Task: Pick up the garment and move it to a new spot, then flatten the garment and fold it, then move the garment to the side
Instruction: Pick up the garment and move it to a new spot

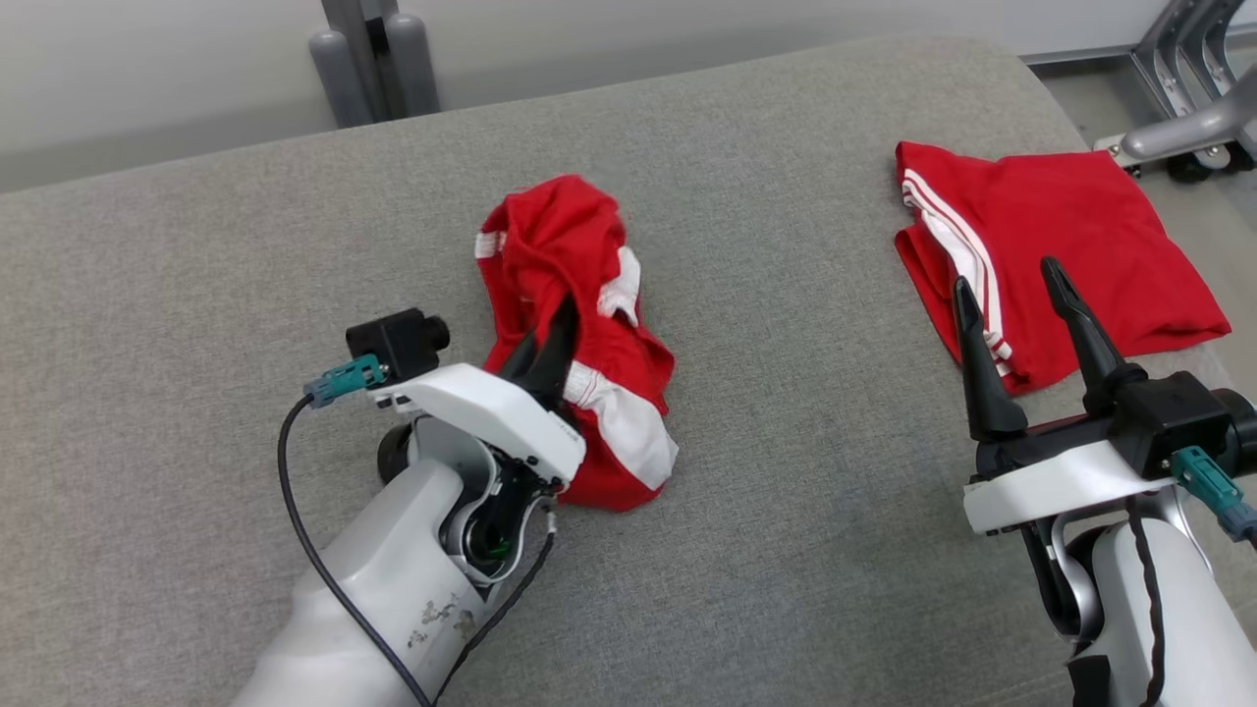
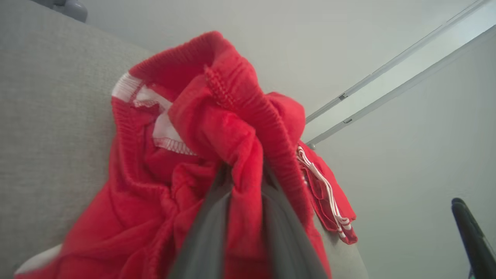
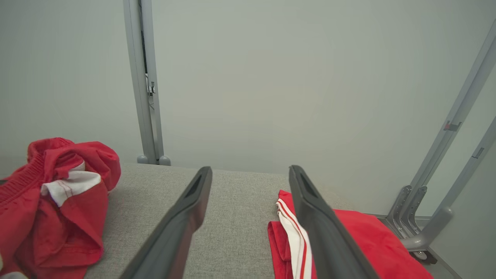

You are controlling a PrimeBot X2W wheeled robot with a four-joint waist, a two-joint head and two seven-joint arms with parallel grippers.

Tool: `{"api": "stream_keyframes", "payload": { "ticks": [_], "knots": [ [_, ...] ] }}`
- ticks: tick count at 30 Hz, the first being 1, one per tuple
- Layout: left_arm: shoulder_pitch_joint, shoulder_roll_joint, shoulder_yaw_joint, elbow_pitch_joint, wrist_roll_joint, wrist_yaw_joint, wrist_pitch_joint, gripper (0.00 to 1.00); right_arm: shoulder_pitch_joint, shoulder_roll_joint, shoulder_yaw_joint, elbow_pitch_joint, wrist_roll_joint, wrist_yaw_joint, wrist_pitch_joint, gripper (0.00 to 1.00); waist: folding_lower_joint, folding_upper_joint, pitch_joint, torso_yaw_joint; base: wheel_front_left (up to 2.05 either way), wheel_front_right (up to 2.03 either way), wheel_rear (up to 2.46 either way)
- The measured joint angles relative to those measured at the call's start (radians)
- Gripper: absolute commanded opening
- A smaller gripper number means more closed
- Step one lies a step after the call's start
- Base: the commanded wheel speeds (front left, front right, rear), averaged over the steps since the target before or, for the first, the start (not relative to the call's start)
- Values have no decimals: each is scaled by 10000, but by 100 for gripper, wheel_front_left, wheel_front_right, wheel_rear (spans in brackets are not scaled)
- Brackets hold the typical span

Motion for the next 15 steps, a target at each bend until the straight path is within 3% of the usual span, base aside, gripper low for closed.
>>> {"api": "stream_keyframes", "payload": {
  "ticks": [1, 2, 8, 15],
  "knots": [
    [-20, 2, -94, 242, -199, 63, 2, 85, -1, 13, -4, 29, 0, 0, 0, 100, 0, 0, 34, -31, 0, 0, 0],
    [-63, 2, -184, 539, -330, 150, 0, 100, 0, 21, 6, 67, 2, 0, 0, 100, 0, 0, 52, -33, 0, 0, 0],
    [-541, 10, -420, 2013, -382, 228, -276, 100, 11, 27, -6, 290, -29, 0, 0, 100, 0, 0, -44, 299, 0, 0, 0],
    [-828, 117, 46, 3003, 71, 111, -477, 100, 29, -61, 38, 378, -48, 0, 0, 100, 0, 0, -380, 898, 0, 0, 0]
  ]
}}
